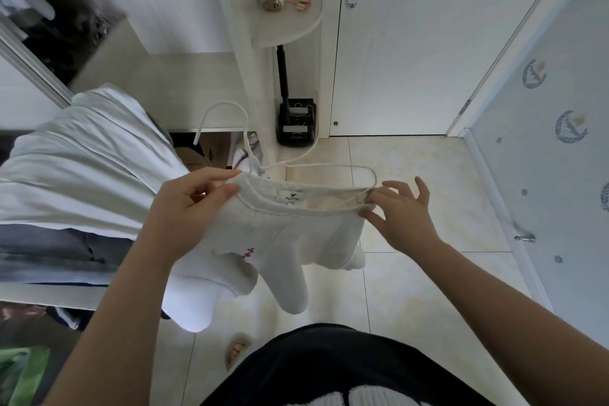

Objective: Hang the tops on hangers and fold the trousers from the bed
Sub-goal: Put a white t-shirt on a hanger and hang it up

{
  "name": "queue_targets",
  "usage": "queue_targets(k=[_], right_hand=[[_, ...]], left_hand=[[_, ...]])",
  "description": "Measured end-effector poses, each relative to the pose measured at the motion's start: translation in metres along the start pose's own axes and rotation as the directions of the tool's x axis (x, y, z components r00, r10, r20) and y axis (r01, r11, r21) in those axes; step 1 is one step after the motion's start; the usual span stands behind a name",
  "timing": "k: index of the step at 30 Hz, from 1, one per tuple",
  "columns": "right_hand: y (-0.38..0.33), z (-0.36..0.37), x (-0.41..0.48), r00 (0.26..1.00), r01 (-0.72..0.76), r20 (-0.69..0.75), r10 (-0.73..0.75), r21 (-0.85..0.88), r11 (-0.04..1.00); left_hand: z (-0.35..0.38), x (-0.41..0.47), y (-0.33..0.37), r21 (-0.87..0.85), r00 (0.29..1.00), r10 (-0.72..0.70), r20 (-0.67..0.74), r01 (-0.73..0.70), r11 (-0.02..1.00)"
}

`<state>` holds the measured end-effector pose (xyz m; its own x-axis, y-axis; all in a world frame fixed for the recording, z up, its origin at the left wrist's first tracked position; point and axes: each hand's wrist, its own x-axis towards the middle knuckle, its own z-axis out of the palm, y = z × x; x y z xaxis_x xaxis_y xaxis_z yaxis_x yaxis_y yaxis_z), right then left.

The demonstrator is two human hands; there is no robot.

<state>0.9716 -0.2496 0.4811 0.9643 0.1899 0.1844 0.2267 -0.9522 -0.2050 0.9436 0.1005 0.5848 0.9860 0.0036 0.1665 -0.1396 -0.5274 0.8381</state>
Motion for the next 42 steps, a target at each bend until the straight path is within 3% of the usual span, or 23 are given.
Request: queue_targets(k=[4, 9, 14, 17, 21, 26, 32, 39, 42], right_hand=[[0.013, -0.016, 0.014, 0.999, 0.018, 0.026, -0.019, 0.034, 0.999], [0.001, -0.048, 0.029, 0.979, 0.106, 0.133, -0.154, 0.308, 0.945], [-0.058, -0.075, 0.039, 0.947, 0.248, 0.040, -0.318, 0.536, 0.807], [-0.080, -0.075, 0.038, 0.969, 0.158, 0.037, -0.243, 0.662, 0.732], [-0.077, -0.079, 0.036, 0.990, -0.069, 0.130, -0.057, 0.791, 0.608], [-0.054, -0.098, 0.035, 0.984, -0.069, 0.154, -0.085, 0.782, 0.619], [-0.042, -0.113, 0.035, 0.977, -0.108, 0.207, -0.054, 0.695, 0.711], [-0.049, -0.112, 0.034, 0.987, -0.129, 0.159, 0.003, 0.789, 0.600], [-0.047, -0.113, 0.034, 0.989, -0.122, 0.146, 0.009, 0.786, 0.606]], left_hand=[[-0.006, 0.001, -0.008, 0.104, 1.000, -0.014, 0.013, 0.013, 0.994], [0.011, 0.004, -0.004, 0.283, 0.993, 0.000, 0.119, -0.034, 0.959], [0.045, 0.006, 0.021, 0.247, 0.978, 0.085, 0.189, -0.131, 0.960], [0.051, 0.010, 0.031, 0.205, 0.970, 0.158, 0.187, -0.196, 0.959], [0.044, 0.012, 0.026, 0.242, 0.938, 0.230, 0.261, -0.294, 0.925], [0.030, 0.010, 0.003, 0.433, 0.958, 0.256, 0.127, -0.286, 0.855], [0.025, 0.020, 0.004, 0.352, 0.977, 0.166, 0.135, -0.204, 0.913], [0.028, 0.024, -0.010, 0.269, 0.978, 0.070, 0.198, -0.123, 0.955], [0.031, 0.022, -0.025, 0.330, 0.998, -0.017, 0.061, -0.004, 0.944]])
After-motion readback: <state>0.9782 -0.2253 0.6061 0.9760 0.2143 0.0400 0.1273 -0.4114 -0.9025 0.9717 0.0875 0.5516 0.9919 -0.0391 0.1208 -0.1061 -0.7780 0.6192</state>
